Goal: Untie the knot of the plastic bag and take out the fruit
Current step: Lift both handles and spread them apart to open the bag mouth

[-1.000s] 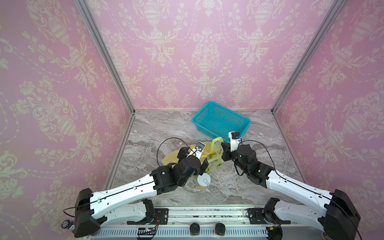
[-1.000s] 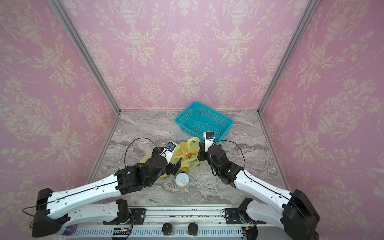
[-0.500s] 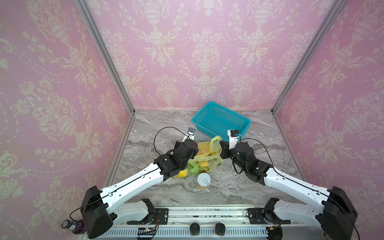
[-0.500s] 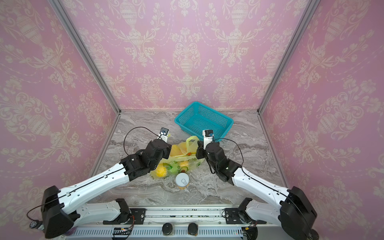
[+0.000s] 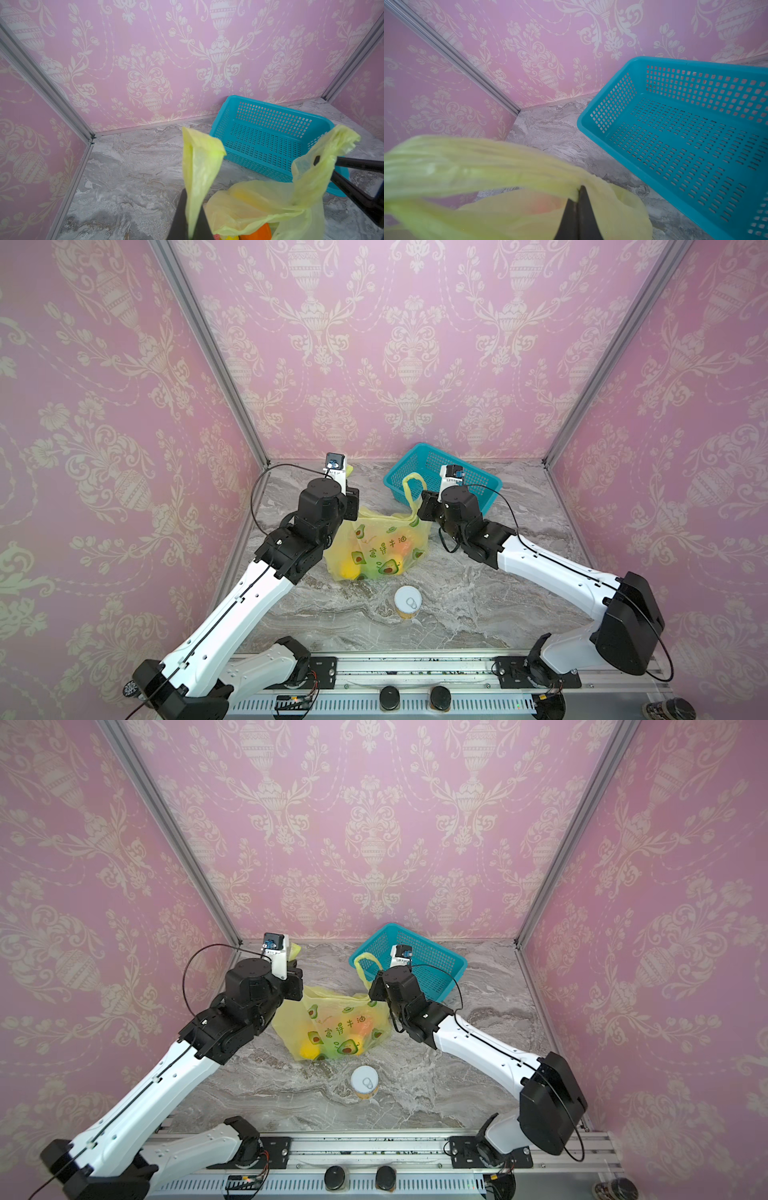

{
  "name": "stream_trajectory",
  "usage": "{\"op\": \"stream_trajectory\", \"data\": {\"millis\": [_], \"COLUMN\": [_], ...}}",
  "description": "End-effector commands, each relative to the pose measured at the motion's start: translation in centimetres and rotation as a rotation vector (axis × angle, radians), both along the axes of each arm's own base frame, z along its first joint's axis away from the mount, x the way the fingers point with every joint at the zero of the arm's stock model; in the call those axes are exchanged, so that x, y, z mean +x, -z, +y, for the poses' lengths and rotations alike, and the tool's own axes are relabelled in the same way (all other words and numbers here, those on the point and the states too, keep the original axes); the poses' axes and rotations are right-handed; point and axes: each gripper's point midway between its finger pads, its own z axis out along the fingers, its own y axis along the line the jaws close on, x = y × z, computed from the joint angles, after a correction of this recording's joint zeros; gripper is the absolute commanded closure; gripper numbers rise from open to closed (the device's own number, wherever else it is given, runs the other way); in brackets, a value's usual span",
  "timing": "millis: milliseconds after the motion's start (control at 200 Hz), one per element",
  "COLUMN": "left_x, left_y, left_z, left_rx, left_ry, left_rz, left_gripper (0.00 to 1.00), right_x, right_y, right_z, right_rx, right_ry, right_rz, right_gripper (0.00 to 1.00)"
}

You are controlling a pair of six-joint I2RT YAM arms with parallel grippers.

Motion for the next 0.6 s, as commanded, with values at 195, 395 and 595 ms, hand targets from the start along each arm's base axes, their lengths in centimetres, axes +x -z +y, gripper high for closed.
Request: {"op": "stream_trajectory", "data": {"millis": [195, 395, 595], "left_x": [-4.1, -4.8, -4.8], "left_y": [10.3, 9.0, 0.2], "left_z": [3.2, 4.6, 4.3], "left_rx": [-0.003, 0.040, 0.026], "left_ry": [-0.107, -0.157, -0.101], "left_rz": [0.262, 0.279, 0.155], "left_gripper": [0.89, 0.36, 0.19], "right_x": [-0.7, -1.3, -1.8], "right_y": [4.4, 5.4, 5.3], "right_z": [-0.2, -0.3, -0.4], "right_rx": [0.084, 0.092, 0.056], "right_ry": [0.014, -0.005, -0.033], "right_rz": [0.071, 0.067, 0.047], "right_gripper": [1.00, 1.00, 1.00]}}
